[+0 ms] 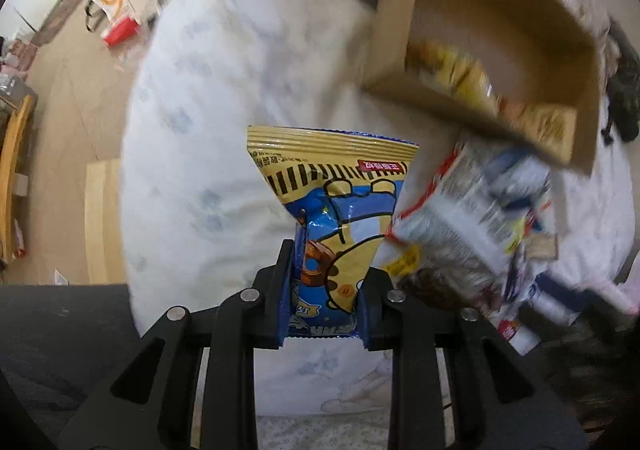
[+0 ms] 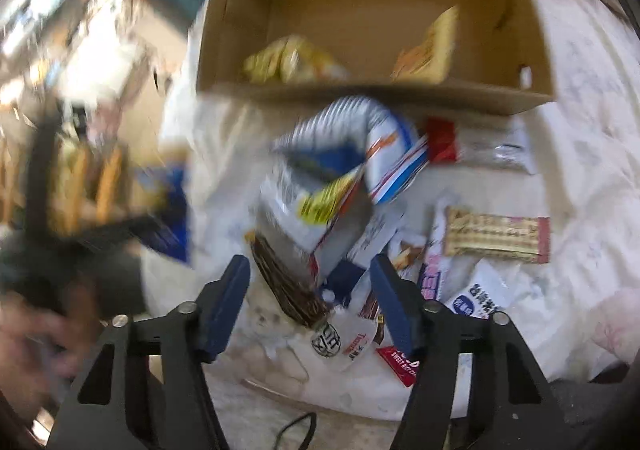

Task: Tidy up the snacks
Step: 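Grasp the blue-and-yellow bag with the left tool while the right tool grasps the dark sausage packet, then lower both held snacks into the box and open both tools, then grasp the white printed snack bag with the left tool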

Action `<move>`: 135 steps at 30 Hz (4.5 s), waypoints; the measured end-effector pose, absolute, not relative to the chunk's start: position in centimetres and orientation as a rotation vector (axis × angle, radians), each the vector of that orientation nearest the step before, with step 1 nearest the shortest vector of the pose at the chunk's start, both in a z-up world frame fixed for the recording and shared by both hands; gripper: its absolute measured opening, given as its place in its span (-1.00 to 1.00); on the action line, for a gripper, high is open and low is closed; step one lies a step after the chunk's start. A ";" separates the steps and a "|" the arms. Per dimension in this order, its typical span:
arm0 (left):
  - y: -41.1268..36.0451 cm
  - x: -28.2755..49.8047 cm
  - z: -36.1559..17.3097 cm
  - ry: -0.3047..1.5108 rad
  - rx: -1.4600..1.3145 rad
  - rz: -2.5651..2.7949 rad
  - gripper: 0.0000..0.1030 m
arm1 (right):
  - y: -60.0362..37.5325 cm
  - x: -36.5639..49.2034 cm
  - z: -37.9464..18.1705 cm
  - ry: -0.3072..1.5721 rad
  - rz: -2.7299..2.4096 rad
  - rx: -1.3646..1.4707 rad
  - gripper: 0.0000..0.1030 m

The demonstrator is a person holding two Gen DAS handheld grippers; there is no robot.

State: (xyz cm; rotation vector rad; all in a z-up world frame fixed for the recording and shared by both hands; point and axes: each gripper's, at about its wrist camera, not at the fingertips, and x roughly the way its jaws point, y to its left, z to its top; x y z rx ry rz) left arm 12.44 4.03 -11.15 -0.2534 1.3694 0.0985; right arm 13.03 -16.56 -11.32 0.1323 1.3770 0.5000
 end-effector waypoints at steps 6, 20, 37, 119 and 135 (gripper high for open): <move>5.5 12.2 -10.1 1.338 -0.323 0.106 -0.57 | -12.3 12.3 -14.6 1.461 0.509 -0.123 0.01; 6.8 13.2 -10.2 1.326 -0.402 0.116 -0.56 | -10.7 10.4 -13.3 1.494 0.768 0.016 -0.49; 7.1 13.1 -9.3 1.267 -0.341 0.164 -0.57 | -12.0 10.3 -11.6 1.376 0.739 0.219 -0.76; -1.0 25.5 -5.9 1.069 -0.126 -0.139 0.54 | -23.8 25.1 -6.3 1.026 0.321 0.327 0.45; 1.5 21.0 -3.8 1.024 -0.144 -0.105 0.54 | -26.4 18.9 -6.0 1.063 0.266 0.420 0.45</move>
